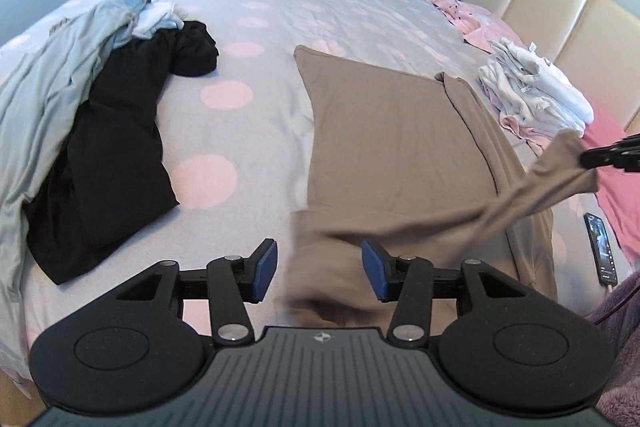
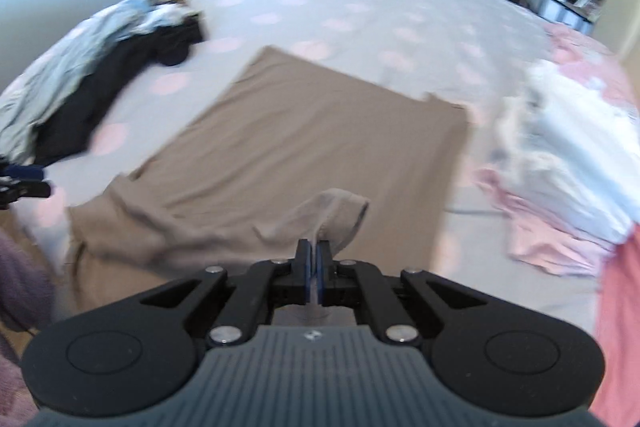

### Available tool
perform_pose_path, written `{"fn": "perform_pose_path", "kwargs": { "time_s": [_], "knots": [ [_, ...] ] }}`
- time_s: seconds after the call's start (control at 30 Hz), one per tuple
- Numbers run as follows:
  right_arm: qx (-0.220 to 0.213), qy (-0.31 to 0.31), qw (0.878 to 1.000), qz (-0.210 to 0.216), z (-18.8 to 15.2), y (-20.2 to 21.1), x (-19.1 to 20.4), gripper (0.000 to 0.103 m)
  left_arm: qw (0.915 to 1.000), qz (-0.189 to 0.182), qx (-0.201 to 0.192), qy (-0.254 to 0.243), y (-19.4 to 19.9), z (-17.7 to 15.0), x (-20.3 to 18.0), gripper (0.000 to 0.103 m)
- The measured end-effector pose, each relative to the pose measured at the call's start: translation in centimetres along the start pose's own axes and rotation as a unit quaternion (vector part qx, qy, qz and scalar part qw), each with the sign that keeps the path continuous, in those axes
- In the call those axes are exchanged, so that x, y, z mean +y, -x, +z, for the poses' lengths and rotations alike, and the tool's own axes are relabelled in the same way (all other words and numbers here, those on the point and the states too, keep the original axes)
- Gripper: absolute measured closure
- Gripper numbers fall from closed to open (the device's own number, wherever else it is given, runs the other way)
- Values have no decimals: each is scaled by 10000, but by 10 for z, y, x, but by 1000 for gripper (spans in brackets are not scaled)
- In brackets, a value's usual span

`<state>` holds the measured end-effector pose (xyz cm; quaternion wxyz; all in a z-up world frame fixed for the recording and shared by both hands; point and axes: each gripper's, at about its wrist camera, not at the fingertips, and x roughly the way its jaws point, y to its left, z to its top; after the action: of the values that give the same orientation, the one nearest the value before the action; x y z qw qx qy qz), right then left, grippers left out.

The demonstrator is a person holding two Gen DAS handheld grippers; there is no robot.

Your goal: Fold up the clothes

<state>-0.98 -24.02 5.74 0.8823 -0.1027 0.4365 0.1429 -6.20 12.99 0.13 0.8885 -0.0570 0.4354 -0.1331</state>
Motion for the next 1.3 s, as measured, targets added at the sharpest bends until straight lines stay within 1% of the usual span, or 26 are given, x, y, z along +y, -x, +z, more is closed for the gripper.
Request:
{"fn": "perform_pose_path", "kwargs": {
  "time_s": [0.1, 0.2, 0.3, 0.33, 0.37, 0.4, 0.43, 0.47, 0.5, 0.53, 0.57, 0.63, 0.7, 0.83, 0.93, 0.97, 1.0, 1.03, 1.1, 1.17, 1.3],
  "knots": [
    [100, -245, 9993, -258, -6, -2, -23, 100, 9987, -116, 337, -376, -13, -5, -13, 55],
    [243, -520, 9977, -372, -16, -17, -41, 100, 9933, -85, 716, -902, -26, -18, -32, 55],
    [445, -604, 9963, -407, -25, -32, -46, 99, 9886, -23, 1063, -1067, -39, -32, -42, 55],
    [503, -549, 9963, -424, -26, -37, -44, 99, 9881, -3, 1124, -1049, -42, -37, -43, 55],
    [524, -483, 9965, -431, -27, -39, -41, 95, 9885, 9, 1158, -977, -45, -40, -43, 55],
    [546, -417, 9967, -437, -28, -42, -37, 94, 9888, 17, 1193, -894, -47, -43, -43, 55],
    [549, -323, 9970, -446, -28, -43, -34, 93, 9891, 37, 1224, -814, -49, -46, -42, 58],
    [535, -249, 9972, -469, -28, -44, -32, 87, 9894, 62, 1254, -735, -51, -48, -41, 60],
    [521, -176, 9973, -493, -28, -44, -29, 78, 9893, 75, 1284, -693, -52, -50, -39, 68],
    [499, -124, 9973, -524, -28, -44, -26, 76, 9890, 112, 1309, -678, -53, -50, -38, 79],
    [479, -75, 9973, -549, -29, -45, -24, 75, 9890, 171, 1314, -657, -52, -51, -36, 84],
    [475, 11, 9973, -563, -29, -47, -20, 75, 9894, 244, 1320, -560, -49, -52, -31, 97],
    [493, 98, 9972, -559, -30, -48, -16, 75, 9882, 329, 1410, -503, -45, -56, -27, 99],
    [523, 266, 9969, -519, -32, -50, -8, 75, 9840, 432, 1692, -359, -46, -66, -19, 100],
    [545, 319, 9968, -485, -32, -53, -5, 75, 9820, 482, 1826, -89, -49, -72, -7, 98],
    [545, 325, 9968, -482, -32, -53, -5, 74, 9817, 520, 1830, -34, -48, -73, -5, 96],
    [547, 319, 9969, -476, -32, -54, -5, 74, 9815, 604, 1815, -25, -46, -74, -4, 89],
    [548, 306, 9969, -472, -32, -55, -5, 74, 9813, 680, 1799, -22, -43, -75, -3, 83],
    [555, 293, 9969, -466, -32, -55, -6, 74, 9820, 776, 1723, -23, -37, -75, -3, 82],
    [551, 258, 9971, -453, -32, -55, -8, 74, 9848, 794, 1546, -60, -29, -70, -5, 82],
    [581, -60, 9977, -352, -29, -55, -22, 75, 9939, 483, 976, -142, -8, -50, -11, 77]
  ]
}}
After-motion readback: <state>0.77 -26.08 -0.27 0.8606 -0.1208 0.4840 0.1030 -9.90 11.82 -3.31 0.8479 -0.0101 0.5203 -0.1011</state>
